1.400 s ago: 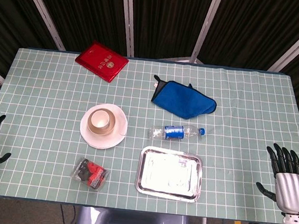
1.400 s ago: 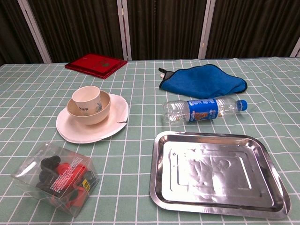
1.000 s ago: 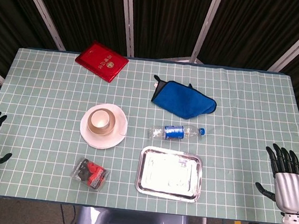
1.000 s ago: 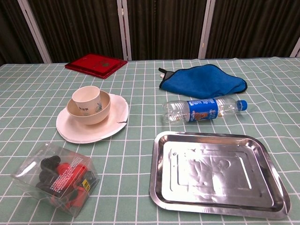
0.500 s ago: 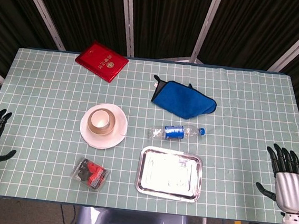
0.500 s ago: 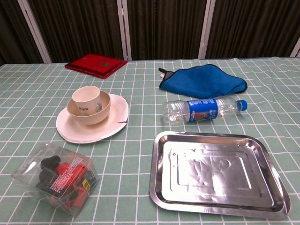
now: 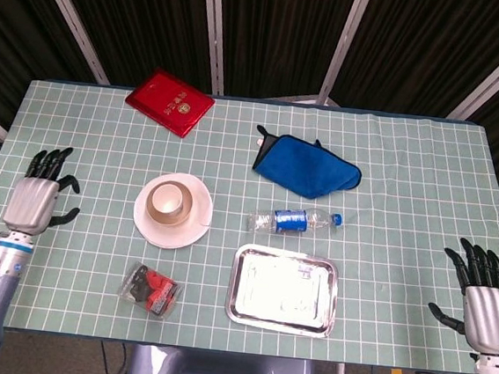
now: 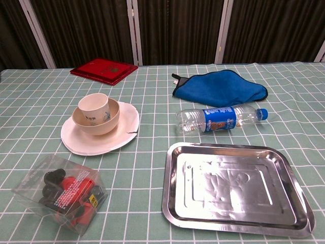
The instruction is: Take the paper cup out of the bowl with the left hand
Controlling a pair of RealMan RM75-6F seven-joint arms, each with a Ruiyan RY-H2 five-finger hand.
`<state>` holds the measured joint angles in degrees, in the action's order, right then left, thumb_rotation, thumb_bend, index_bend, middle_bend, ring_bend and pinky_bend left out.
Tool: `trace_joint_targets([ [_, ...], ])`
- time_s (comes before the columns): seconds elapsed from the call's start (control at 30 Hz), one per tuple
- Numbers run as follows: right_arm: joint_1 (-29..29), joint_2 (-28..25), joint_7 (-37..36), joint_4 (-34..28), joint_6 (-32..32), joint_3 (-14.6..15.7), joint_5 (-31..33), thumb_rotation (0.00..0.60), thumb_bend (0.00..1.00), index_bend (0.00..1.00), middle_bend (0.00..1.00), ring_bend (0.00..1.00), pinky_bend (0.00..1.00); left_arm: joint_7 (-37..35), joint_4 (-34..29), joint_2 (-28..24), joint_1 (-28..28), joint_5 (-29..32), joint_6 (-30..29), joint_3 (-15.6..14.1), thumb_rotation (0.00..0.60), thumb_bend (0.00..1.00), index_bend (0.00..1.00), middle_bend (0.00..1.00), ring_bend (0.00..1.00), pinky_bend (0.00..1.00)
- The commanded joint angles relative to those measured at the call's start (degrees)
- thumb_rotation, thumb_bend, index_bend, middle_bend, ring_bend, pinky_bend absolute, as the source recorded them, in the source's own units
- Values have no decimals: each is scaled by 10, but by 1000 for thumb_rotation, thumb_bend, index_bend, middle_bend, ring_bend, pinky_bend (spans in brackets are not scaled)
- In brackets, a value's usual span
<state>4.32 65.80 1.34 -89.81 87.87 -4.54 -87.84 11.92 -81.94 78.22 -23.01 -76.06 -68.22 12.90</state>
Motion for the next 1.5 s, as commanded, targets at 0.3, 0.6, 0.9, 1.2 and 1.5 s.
trace_joint_targets([
  [0.3,-2,-7,-29,3,0,-4,8,600,13,44,0,0,0,49,28,60,-76,24,57,19,600,299,544,9,0,0],
  [0.6,-6,-14,-54,2,6,-9,13,600,12,40,0,0,0,89,18,81,-121,54,114,13,600,298,510,0,0,0],
  [0.9,-6,-20,-73,1,2,-11,19,600,12,35,0,0,0,126,33,108,-150,91,135,8,600,306,467,0,0,0],
  [1.2,-6,-25,-90,1,1,-13,19,600,13,32,0,0,0,135,57,135,-171,108,145,4,600,486,515,0,0,0],
  [1.5,-8,-30,-110,0,5,-13,15,600,12,31,0,0,0,143,62,143,-175,114,134,-9,600,622,542,6,0,0],
])
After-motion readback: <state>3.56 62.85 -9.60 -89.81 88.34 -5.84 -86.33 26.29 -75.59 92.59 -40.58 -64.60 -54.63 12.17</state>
